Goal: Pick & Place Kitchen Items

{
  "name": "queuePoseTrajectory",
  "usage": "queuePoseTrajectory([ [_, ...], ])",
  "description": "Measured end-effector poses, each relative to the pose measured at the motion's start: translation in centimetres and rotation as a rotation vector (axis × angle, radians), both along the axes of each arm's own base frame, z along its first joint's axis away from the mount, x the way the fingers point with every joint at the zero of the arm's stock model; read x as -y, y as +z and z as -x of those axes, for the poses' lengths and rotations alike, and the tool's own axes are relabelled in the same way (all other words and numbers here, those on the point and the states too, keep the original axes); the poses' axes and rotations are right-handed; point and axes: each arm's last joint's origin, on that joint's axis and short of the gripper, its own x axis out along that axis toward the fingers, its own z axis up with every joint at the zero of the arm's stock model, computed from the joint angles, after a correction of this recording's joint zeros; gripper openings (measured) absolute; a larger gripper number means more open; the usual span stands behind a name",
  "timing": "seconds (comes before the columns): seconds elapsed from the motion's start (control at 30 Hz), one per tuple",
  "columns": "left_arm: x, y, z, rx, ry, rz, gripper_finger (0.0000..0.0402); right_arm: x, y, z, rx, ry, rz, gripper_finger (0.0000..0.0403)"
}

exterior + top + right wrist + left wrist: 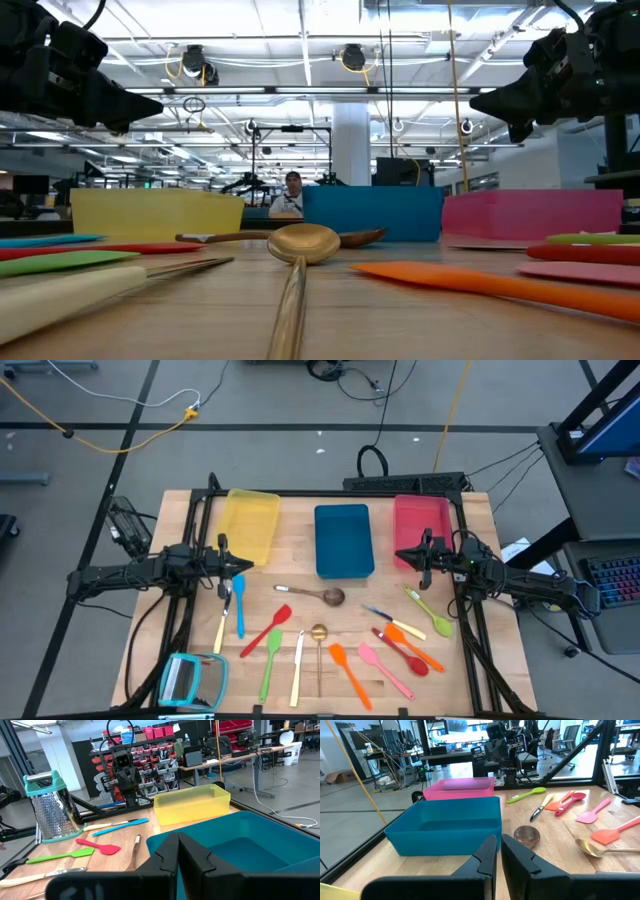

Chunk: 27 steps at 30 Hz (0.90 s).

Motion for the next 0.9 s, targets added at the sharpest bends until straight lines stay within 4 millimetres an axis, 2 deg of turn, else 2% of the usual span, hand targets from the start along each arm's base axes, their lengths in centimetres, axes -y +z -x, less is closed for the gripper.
queuePoseTrajectory([
  [0.9,0.0,0.01,0.0,-0.001,-0.001,-0.007,0.0031,0.0,0.11,0.0,0.011,0.0,-0.002,0.0002],
])
